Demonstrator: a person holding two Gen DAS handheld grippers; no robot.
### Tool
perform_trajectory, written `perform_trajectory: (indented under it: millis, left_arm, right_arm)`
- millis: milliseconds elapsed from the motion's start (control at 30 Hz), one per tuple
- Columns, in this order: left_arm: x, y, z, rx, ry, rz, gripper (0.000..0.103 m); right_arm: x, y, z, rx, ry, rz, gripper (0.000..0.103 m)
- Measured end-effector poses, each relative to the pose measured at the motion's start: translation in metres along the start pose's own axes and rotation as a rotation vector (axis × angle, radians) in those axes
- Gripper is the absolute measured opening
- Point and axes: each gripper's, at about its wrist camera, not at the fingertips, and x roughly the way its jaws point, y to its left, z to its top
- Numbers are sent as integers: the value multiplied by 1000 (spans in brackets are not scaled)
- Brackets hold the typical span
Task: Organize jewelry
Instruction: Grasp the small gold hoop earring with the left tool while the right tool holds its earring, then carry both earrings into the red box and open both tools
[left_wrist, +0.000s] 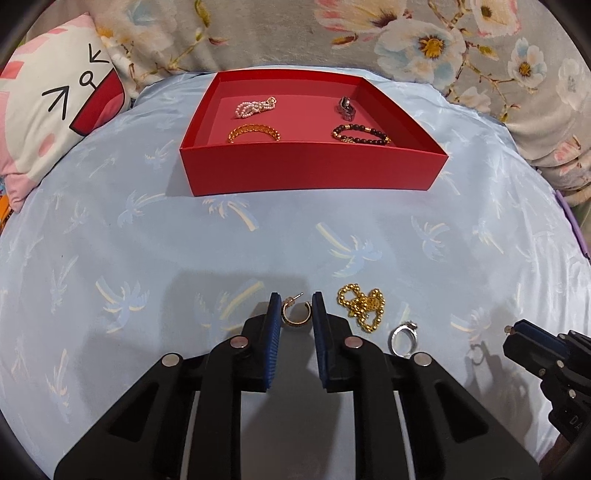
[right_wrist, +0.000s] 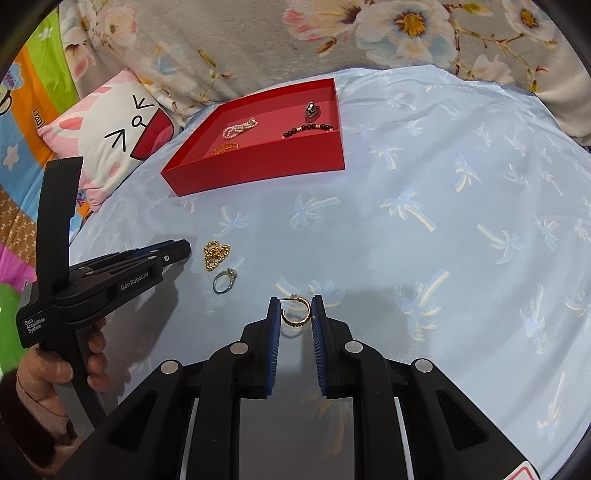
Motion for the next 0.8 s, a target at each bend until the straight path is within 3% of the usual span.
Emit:
perform_trajectory:
  millis: [433,800]
  left_arm:
    - [-54,10,10,-20,-76,-32,16]
    - [-76,26,56,-21,-162,6,16]
  right_arm:
    - [-30,23,18,-42,-81,24,15]
    - [-38,45,75,-83,-155,88,15]
